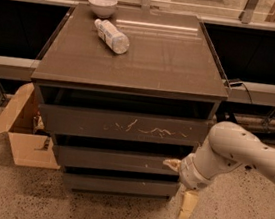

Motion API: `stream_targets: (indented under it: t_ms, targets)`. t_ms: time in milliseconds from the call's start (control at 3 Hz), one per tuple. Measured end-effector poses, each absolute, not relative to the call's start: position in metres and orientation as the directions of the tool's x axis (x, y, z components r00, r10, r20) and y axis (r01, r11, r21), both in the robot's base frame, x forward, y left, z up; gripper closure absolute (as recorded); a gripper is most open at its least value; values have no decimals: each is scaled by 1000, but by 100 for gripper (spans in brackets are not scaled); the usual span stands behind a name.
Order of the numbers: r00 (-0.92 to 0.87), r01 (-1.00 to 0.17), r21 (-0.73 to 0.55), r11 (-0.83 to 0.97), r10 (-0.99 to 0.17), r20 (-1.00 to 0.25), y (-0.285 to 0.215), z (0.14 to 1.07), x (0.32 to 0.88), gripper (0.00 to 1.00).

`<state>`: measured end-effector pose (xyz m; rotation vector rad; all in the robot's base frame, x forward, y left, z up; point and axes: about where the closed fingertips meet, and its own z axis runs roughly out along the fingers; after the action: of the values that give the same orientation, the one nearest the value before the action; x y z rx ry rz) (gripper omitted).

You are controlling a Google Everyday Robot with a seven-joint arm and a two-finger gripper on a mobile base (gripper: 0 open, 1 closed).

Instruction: Open bottom drawer

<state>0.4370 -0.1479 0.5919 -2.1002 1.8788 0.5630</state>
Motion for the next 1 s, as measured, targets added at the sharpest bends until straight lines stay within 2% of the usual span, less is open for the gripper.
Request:
stream_targets:
  t_ms: [333, 1000]
  targets:
    - [76, -988, 87, -129, -887, -455, -169, 533, 431, 0]
    - [77, -989, 57, -139, -793, -604, -192, 421, 433, 0]
